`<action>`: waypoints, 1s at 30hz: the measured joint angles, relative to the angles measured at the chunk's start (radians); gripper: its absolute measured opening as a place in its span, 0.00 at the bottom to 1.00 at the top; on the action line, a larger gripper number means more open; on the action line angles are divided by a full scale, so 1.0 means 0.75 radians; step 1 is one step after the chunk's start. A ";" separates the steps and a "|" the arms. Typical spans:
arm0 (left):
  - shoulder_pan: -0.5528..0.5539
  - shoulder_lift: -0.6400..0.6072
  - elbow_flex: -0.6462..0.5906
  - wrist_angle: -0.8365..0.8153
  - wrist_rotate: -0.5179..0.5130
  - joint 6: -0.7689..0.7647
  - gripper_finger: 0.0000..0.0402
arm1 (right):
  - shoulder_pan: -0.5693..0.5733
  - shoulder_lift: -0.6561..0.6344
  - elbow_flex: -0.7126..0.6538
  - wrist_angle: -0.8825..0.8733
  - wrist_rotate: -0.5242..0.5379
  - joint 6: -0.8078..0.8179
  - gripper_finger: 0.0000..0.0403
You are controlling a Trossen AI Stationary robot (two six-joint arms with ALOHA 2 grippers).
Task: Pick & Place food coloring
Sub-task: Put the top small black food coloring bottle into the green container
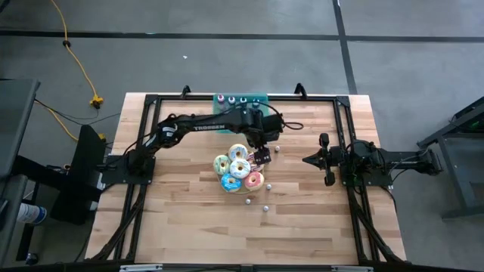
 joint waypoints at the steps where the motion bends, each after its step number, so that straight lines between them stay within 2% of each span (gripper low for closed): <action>1: -0.006 0.011 -0.001 0.019 0.000 0.008 0.63 | 0.000 0.000 0.000 0.000 0.000 0.000 0.00; 12: -0.025 0.100 -0.002 0.063 0.005 0.015 0.63 | 0.000 0.000 0.001 0.000 0.000 0.000 0.00; 20: -0.024 0.118 0.001 0.180 -0.007 0.038 0.63 | 0.000 0.000 0.000 0.001 0.000 0.000 0.00; 30: -0.025 0.206 0.092 0.093 -0.034 0.067 0.63 | 0.000 0.000 0.000 0.000 0.000 0.000 0.00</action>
